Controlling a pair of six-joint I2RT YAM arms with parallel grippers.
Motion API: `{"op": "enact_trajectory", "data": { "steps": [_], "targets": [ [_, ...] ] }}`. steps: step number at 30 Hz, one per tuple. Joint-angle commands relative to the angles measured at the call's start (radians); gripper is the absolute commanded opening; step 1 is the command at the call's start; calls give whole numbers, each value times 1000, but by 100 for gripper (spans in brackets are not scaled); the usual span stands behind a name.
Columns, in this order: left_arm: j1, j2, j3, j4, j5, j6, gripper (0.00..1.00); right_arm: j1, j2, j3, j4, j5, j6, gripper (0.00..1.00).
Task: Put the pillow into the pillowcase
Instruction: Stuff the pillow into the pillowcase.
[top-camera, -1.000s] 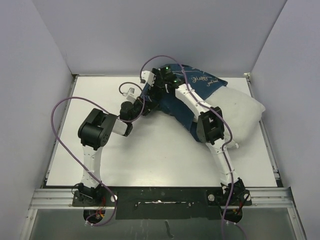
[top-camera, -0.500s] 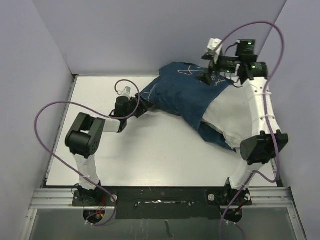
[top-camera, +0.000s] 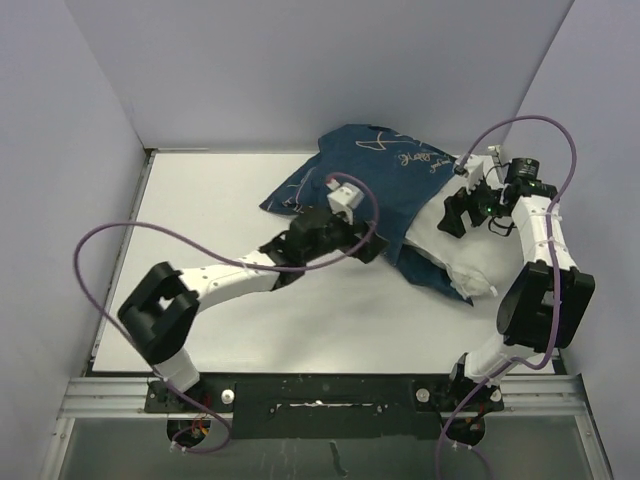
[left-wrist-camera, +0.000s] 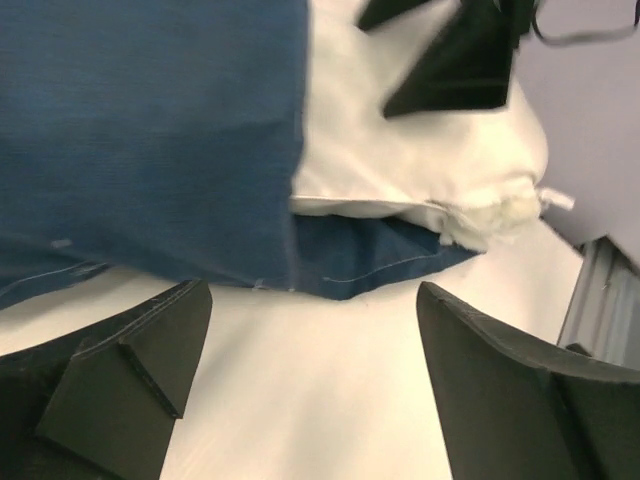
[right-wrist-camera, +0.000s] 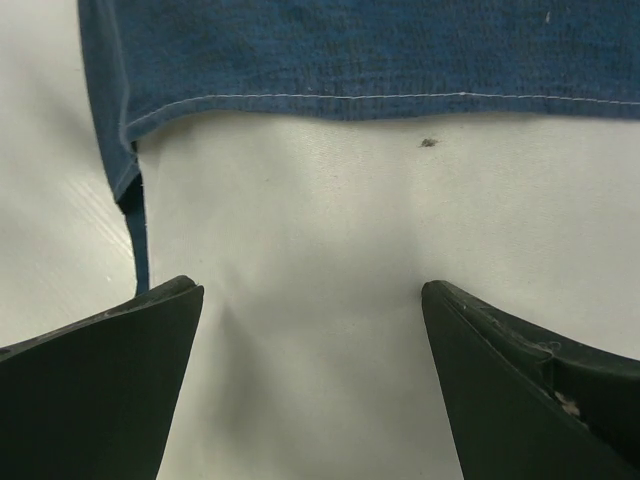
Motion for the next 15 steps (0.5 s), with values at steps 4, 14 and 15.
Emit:
{"op": "enact_trajectory", "data": {
  "steps": [4,14,15],
  "targets": [
    [-183,320,221,66,-348,295,96,55,-20,-72,226,172,86,98],
    [-239,642,648,-295,-660,261,78,103,-20,-99,303,244,196,99],
    [-238,669,686,-340,-685,252,76,103,-21,-103,309,251,199,99]
  ]
}}
